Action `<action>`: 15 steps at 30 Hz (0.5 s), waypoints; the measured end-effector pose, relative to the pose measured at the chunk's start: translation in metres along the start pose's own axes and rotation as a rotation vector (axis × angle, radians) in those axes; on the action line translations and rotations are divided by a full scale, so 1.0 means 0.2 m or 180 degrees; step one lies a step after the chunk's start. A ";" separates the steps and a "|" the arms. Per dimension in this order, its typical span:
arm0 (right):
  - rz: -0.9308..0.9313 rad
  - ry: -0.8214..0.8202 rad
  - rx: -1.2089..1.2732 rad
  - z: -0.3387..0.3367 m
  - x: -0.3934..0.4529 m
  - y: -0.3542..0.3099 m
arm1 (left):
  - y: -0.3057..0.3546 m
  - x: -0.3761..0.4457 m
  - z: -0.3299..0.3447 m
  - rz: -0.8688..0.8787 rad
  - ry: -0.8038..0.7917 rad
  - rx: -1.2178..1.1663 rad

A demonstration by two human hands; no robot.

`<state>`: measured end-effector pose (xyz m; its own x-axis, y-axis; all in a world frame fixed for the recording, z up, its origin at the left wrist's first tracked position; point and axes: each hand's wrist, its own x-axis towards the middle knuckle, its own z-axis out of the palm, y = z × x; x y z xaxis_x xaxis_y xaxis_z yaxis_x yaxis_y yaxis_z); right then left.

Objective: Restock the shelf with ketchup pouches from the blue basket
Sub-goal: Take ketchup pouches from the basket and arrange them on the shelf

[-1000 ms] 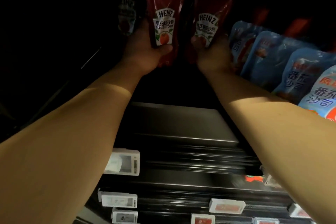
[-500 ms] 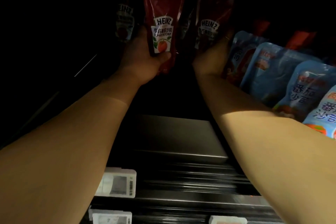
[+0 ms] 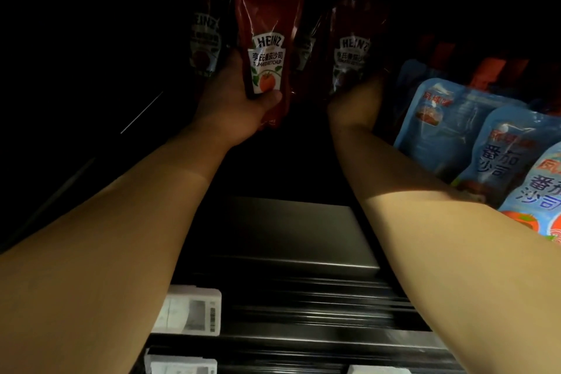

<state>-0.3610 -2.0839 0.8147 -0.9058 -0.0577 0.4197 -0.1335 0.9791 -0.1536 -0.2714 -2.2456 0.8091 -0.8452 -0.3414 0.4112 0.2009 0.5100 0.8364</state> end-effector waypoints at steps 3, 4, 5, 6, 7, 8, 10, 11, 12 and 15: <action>0.0369 -0.0165 0.0422 0.02 0.00 -0.02 | 0.00 0.00 0.00 -0.0007 -0.0002 0.0005; 0.0403 -0.0177 0.0568 0.02 0.01 -0.03 | 0.00 0.00 0.00 -0.0008 -0.0003 0.0011; 0.0378 -0.0068 0.0770 0.03 0.02 -0.02 | 0.00 0.00 0.00 -0.0009 -0.0004 0.0016; 0.0469 0.0001 0.1059 0.03 0.01 -0.03 | -0.01 0.01 0.00 -0.0007 -0.0004 0.0016; 0.0537 0.0134 0.1399 0.02 -0.01 -0.05 | -0.01 0.01 0.00 -0.0006 -0.0002 0.0020; 0.0606 0.0188 0.1604 0.02 0.00 -0.05 | -0.01 0.01 0.00 -0.0008 0.0005 0.0034; 0.0673 0.0177 0.1702 0.03 -0.01 -0.06 | -0.01 0.01 0.01 -0.0012 0.0014 0.0057; 0.0661 0.0122 0.1608 0.02 -0.01 -0.06 | -0.01 0.01 0.01 -0.0008 0.0011 0.0056; 0.0615 0.0106 0.1450 0.02 -0.02 -0.06 | 0.00 0.01 0.01 -0.0006 0.0004 0.0052; 0.0494 0.0202 0.1241 -0.01 -0.03 -0.06 | 0.01 0.01 0.01 -0.0083 -0.0002 0.0055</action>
<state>-0.3544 -2.0946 0.8155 -0.9023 0.1087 0.4172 -0.1505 0.8274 -0.5410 -0.2734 -2.2429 0.8110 -0.8504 -0.3542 0.3891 0.1702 0.5146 0.8404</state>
